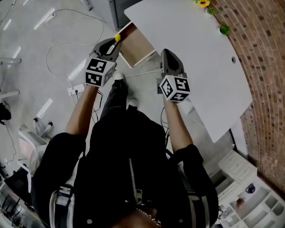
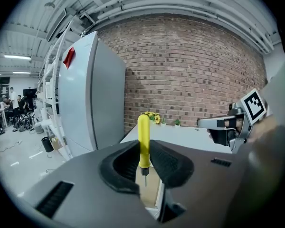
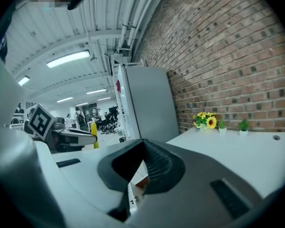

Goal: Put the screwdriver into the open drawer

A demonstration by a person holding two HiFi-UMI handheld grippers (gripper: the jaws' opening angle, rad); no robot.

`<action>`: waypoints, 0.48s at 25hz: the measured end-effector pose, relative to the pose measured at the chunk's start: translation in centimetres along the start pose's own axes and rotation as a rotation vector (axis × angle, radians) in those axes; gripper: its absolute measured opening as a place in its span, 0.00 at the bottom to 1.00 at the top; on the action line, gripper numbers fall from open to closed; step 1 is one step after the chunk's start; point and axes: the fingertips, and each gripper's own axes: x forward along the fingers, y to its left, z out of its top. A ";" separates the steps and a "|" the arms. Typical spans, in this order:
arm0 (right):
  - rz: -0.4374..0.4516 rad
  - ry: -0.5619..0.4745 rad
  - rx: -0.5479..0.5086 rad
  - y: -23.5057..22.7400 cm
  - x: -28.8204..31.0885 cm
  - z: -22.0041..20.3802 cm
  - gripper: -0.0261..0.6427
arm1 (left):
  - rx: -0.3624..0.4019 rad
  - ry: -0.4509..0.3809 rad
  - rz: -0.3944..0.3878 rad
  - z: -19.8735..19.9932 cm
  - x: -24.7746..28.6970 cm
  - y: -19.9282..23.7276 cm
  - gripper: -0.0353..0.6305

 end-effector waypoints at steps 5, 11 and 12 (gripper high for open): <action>-0.023 0.032 0.016 -0.2 1.2 -1.4 0.05 | -0.005 0.041 -0.027 -1.9 1.6 1.3 0.18; -0.056 0.085 0.042 -0.7 1.7 -4.0 0.05 | 0.009 0.137 -0.077 -6.3 4.4 1.8 0.18; -0.064 0.096 0.047 -0.8 1.6 -4.6 0.05 | 0.007 0.152 -0.089 -7.1 4.8 1.8 0.18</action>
